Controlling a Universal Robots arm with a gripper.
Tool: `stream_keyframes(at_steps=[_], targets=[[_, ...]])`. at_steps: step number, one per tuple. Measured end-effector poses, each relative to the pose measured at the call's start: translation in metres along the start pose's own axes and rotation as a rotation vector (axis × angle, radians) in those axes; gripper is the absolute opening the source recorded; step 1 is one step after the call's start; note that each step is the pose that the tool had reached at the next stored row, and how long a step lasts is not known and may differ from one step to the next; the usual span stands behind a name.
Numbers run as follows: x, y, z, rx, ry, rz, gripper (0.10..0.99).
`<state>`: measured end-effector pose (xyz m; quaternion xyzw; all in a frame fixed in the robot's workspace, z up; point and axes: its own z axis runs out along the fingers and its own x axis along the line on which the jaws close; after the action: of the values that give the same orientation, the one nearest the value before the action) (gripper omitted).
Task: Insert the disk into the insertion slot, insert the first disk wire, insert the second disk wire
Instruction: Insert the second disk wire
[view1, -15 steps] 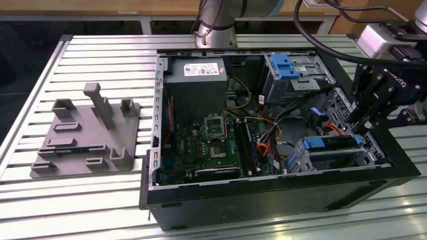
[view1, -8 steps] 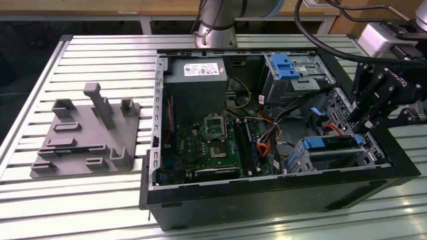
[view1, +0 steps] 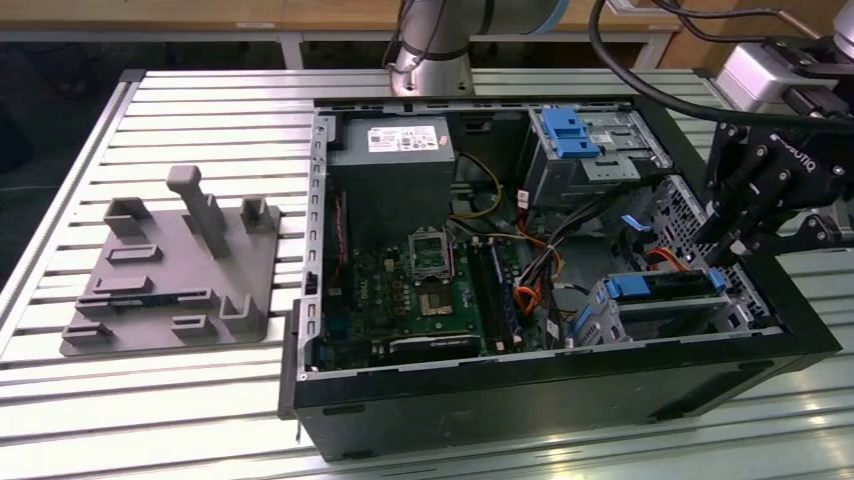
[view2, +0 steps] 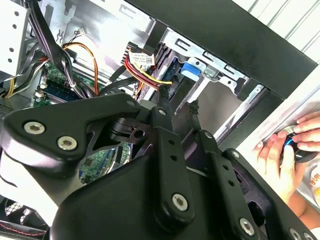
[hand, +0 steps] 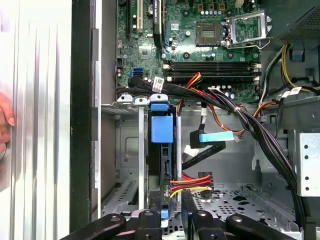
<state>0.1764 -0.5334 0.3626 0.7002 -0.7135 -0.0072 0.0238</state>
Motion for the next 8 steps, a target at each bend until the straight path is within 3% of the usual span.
stream_keyframes(at_steps=[4, 8], targets=[[-0.0077, 0.0019, -0.0001, 0.007, 0.0013, 0.0, 0.302], [-0.0202, 0.005, -0.0003, 0.013, 0.0077, 0.001, 0.302]])
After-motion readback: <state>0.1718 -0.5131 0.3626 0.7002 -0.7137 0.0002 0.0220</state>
